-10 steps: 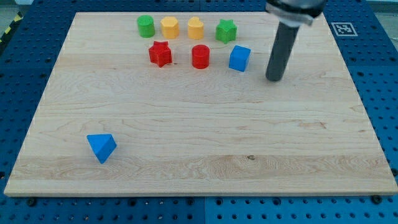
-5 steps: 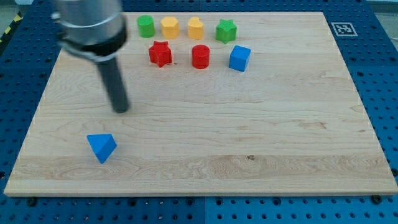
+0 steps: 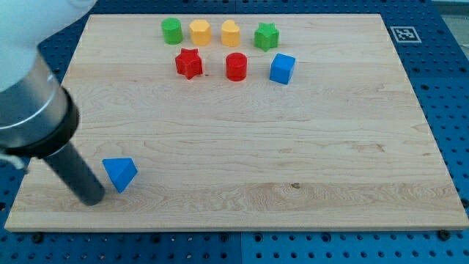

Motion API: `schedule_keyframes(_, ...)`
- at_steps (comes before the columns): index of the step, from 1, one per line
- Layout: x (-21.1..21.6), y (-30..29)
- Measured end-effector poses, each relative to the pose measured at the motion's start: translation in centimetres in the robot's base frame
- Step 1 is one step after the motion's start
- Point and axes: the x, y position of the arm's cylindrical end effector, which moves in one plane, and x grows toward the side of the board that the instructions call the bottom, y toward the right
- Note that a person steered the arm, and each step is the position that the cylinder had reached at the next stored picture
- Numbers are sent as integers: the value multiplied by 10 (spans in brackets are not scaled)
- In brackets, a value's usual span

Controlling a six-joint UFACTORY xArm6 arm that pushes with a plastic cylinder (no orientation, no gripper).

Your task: Move blue triangle left to the red star

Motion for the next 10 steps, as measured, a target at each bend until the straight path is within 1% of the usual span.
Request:
schedule_keyframes(1, -18, 40)
schedule_keyframes(2, -36, 62)
schedule_keyframes(3, -49, 61)
schedule_keyframes(4, -49, 60)
schedule_keyframes(6, -49, 35)
schedule_keyframes(10, -94, 25)
